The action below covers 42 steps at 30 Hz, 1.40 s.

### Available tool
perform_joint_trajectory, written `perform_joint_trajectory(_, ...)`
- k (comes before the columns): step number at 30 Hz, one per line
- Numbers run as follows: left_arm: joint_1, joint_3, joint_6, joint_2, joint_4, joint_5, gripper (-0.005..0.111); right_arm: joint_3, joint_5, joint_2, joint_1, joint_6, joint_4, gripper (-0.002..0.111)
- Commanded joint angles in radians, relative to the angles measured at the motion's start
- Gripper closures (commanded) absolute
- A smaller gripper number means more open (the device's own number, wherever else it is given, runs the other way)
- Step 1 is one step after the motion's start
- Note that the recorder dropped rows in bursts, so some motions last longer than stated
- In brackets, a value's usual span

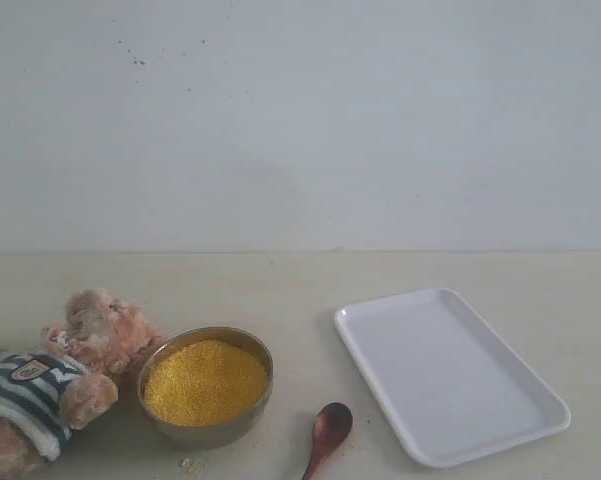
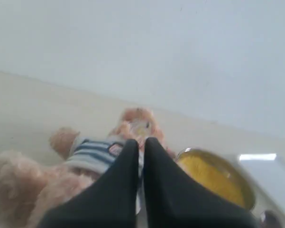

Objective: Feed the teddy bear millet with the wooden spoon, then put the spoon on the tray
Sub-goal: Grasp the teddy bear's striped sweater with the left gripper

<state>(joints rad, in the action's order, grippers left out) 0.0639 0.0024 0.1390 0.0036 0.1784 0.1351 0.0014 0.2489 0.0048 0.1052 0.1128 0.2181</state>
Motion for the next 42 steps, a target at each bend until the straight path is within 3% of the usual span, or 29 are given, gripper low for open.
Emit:
perform_joint_trajectory(1,0.006,-0.002,0.073,-0.004,0.15,-0.169,0.103,-0.001,-0.014,-0.005,-0.005,-0.001,-0.001,0.109)
perform_joint_trajectory(5,0.006,-0.002,0.105,-0.004,0.157,-0.357,0.103,-0.001,-0.014,-0.005,-0.005,-0.001,-0.001,0.109)
perform_joint_trajectory(8,0.006,-0.002,0.121,-0.004,0.157,-0.794,0.103,-0.001,-0.014,-0.005,-0.005,-0.001,-0.001,0.109)
perform_joint_trajectory(10,0.006,-0.022,0.121,-0.004,0.157,-0.993,0.103,-0.001,-0.014,-0.005,-0.005,-0.001,-0.001,0.109)
perform_joint_trajectory(11,0.006,-0.059,0.121,0.021,0.159,-1.028,0.103,-0.001,-0.014,-0.005,-0.005,-0.001,-0.001,0.109)
perform_joint_trajectory(16,0.006,-0.31,0.121,0.219,0.023,-0.861,0.103,-0.001,-0.014,-0.005,-0.005,-0.001,-0.001,0.109)
perform_joint_trajectory(21,0.006,-0.62,0.078,0.653,-0.357,-0.839,0.103,-0.001,-0.014,-0.005,-0.005,-0.001,-0.001,0.109)
perform_joint_trajectory(24,0.006,-0.834,-0.006,0.92,-0.469,-0.824,0.103,-0.001,-0.014,-0.005,-0.005,-0.001,-0.001,0.109)
perform_joint_trajectory(25,0.006,-0.899,-0.041,1.005,-0.47,-0.799,0.103,-0.001,-0.014,-0.005,-0.005,-0.001,-0.001,0.109)
perform_joint_trajectory(26,0.006,-1.001,-0.046,1.13,-0.47,-0.681,0.103,-0.001,-0.014,-0.005,-0.005,-0.001,-0.001,0.109)
perform_joint_trajectory(28,0.006,-1.08,-0.028,1.221,-0.47,-0.441,0.103,-0.001,-0.014,-0.005,-0.005,-0.001,-0.001,0.109)
perform_joint_trajectory(32,0.003,-1.141,-0.021,1.328,-0.473,0.055,0.103,-0.001,-0.014,-0.005,-0.005,-0.001,-0.001,0.109)
perform_joint_trajectory(38,-0.013,-1.143,-0.129,1.412,-0.452,0.496,0.103,-0.001,-0.014,-0.005,-0.005,-0.001,-0.001,0.109)
perform_joint_trajectory(39,-0.044,-1.149,-0.131,1.418,-0.386,0.538,0.103,-0.001,-0.014,-0.005,-0.005,-0.001,-0.001,0.109)
perform_joint_trajectory(40,-0.103,-1.17,-0.206,1.443,-0.204,0.602,0.103,-0.001,-0.014,-0.005,-0.005,-0.001,-0.001,0.109)
perform_joint_trajectory(42,-0.241,-1.229,-0.524,1.523,0.208,0.812,0.103,-0.001,-0.014,-0.005,-0.005,-0.001,-0.001,0.109)
